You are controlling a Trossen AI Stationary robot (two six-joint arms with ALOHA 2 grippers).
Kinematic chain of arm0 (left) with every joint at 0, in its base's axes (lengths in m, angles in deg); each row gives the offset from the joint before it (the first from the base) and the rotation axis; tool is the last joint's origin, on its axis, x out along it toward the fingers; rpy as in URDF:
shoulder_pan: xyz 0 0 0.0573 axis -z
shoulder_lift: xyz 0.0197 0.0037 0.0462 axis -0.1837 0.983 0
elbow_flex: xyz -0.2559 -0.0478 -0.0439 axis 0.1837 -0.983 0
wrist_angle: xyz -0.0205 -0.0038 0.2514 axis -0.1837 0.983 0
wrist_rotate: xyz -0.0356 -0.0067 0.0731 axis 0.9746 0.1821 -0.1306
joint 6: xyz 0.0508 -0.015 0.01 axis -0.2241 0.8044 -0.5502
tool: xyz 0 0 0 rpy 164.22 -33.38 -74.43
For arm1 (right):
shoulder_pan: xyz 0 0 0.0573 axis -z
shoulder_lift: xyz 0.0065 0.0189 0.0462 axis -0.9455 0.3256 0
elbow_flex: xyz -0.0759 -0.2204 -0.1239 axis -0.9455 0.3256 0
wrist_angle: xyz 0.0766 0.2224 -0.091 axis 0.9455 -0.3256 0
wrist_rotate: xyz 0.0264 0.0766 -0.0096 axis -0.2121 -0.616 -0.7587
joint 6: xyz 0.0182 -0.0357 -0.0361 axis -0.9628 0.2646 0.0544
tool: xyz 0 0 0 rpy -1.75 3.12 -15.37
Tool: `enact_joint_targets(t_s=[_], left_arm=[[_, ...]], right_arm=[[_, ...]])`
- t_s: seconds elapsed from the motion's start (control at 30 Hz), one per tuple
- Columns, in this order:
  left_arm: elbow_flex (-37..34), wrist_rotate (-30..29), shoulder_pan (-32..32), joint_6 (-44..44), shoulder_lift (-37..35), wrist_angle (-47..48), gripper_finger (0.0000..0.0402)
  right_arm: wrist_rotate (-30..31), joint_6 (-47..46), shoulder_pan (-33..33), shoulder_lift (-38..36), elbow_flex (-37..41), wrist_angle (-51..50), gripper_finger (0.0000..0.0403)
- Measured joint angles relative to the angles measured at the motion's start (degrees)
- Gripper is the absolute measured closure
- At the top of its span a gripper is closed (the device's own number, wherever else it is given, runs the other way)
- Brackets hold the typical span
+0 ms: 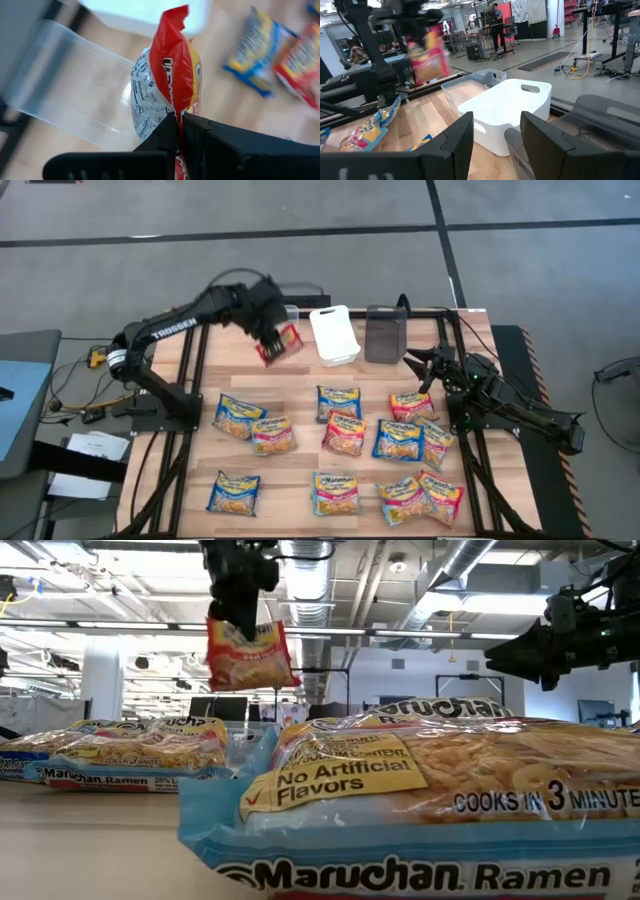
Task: Sort Maruchan noodles
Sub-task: Put the red noodle pack into the transparent bin
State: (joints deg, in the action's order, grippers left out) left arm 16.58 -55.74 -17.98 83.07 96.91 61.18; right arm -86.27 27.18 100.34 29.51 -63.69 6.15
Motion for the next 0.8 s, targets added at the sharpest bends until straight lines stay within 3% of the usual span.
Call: enact_joint_targets(t_s=[0.3, 0.8], left_arm=[[-0.1, -2.9, -13.7, -10.8, 1.6, -7.8, 0.0401], [0.0, -5.7, -17.2, -15.6, 11.8, -13.4, 0.0401]], right_arm=[[0.0, 0.0, 0.0, 0.0, 0.0, 0.0, 0.0217], [0.0, 0.0, 0.0, -0.1, 0.0, 0.0, 0.0217]])
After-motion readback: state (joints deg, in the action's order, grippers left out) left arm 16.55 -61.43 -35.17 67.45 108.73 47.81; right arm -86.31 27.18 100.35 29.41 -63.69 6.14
